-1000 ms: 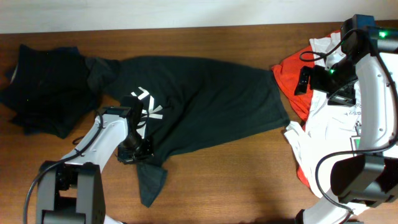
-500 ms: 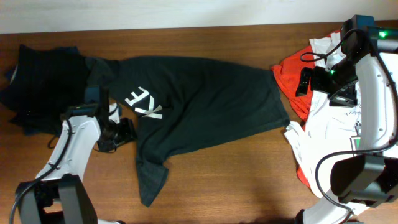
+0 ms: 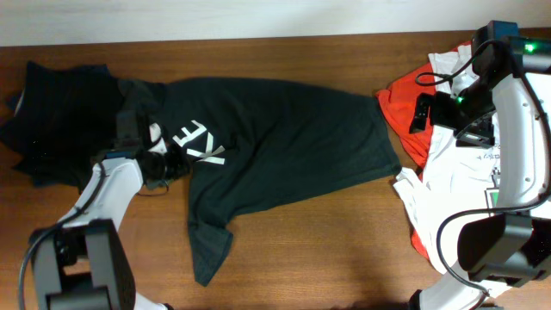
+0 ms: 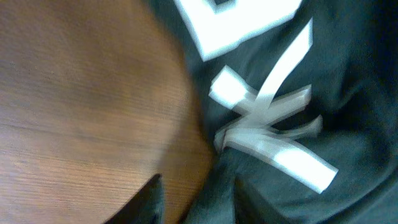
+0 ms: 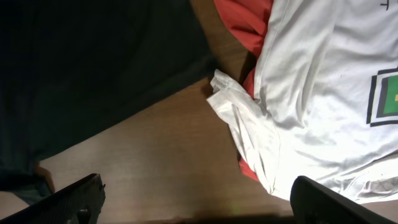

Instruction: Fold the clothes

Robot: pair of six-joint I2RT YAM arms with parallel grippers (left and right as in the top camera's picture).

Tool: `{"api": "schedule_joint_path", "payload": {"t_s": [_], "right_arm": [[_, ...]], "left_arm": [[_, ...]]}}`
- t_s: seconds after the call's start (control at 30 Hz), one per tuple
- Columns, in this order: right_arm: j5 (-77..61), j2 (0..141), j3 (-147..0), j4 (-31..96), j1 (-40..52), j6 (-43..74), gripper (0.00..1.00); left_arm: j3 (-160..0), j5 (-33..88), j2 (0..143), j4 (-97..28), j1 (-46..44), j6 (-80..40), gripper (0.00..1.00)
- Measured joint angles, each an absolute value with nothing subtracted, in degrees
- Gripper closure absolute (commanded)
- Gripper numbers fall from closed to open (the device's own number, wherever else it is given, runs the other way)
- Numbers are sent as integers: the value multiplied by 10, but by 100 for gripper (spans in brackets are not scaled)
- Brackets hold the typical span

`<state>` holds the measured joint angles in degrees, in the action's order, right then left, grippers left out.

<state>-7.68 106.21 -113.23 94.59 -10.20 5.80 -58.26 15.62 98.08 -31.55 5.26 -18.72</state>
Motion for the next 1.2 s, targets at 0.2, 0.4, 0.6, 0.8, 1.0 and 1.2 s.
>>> {"api": "schedule_joint_path", "payload": {"t_s": [0.2, 0.4, 0.6, 0.8, 1.0, 1.2], "right_arm": [[-77, 1062, -1132, 946, -102, 58, 1], [-75, 1062, -1132, 951, -102, 58, 1], [-75, 1062, -1132, 951, -102, 58, 1], [-75, 1062, -1132, 952, -102, 58, 1], [-75, 1062, -1132, 952, -102, 58, 1], [-75, 1062, -1132, 952, -102, 58, 1]], "left_arm": [[-581, 187, 1032, -389, 9, -189, 100], [-612, 196, 1039, -544, -1, -190, 100], [-780, 101, 987, -682, -6, -194, 100], [-800, 59, 962, -638, -84, -228, 100], [-798, 84, 1036, -604, -196, -261, 100], [-795, 196, 1077, -605, -286, -266, 66]]}}
